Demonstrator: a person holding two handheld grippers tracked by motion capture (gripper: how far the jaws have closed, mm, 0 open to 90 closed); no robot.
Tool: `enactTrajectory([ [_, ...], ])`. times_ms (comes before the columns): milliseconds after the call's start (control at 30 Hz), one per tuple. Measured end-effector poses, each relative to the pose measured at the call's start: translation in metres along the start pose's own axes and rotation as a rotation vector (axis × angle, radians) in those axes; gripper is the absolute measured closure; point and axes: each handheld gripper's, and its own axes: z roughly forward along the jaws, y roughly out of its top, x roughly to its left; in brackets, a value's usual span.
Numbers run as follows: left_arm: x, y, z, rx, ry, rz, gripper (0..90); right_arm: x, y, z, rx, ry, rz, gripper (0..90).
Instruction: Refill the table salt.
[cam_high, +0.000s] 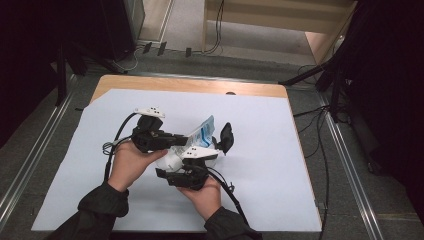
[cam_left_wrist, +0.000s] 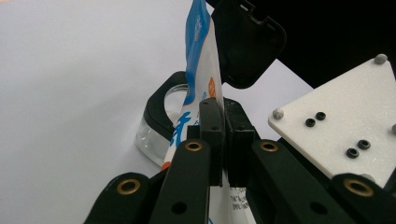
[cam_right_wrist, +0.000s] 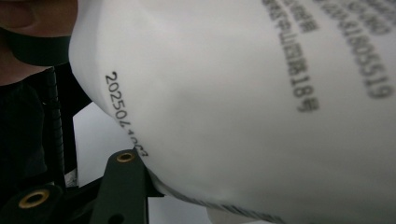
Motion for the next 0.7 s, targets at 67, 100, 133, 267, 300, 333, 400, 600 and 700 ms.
enactTrajectory([
  [67, -0.0001, 0.0, 0.0, 0.001, -0.002, 0.0, 89.7, 0.0001, 0.0, -0.0001, 0.0, -0.001, -0.001, 52.2],
  [100, -0.0001, 0.0, 0.0, 0.001, -0.003, 0.001, 89.7, 0.0001, 0.0, -0.0002, 0.0, 0.0, 0.001, 52.2],
  [133, -0.0002, 0.0001, 0.0, 0.001, 0.0, 0.001, 89.7, 0.0002, 0.0, -0.0002, 0.0, 0.0, 0.002, 52.3],
  [267, 0.0, 0.0003, 0.0002, 0.001, -0.004, 0.003, 89.7, 0.0003, 0.0003, -0.0007, 0.001, 0.001, 0.004, 52.3],
  [300, 0.0, 0.0003, 0.0004, 0.001, -0.003, 0.003, 89.7, 0.0003, 0.0003, -0.0008, 0.0, 0.0, 0.005, 52.4],
  [333, 0.0001, 0.0003, 0.0004, 0.002, -0.004, 0.003, 89.7, 0.0002, 0.0003, -0.0008, 0.001, 0.002, 0.005, 52.4],
  [400, 0.0002, 0.0003, 0.0004, 0.003, -0.005, 0.003, 89.7, 0.0002, 0.0004, -0.0009, 0.002, 0.001, 0.004, 52.5],
  [600, 0.0006, 0.001, 0.0012, 0.002, -0.007, 0.004, 89.7, 0.0003, 0.001, -0.0013, 0.001, 0.002, 0.011, 52.6],
  [700, 0.0002, 0.001, 0.0013, 0.001, -0.009, 0.006, 89.7, 0.0003, 0.0011, -0.0017, 0.0, 0.003, 0.011, 52.6],
])
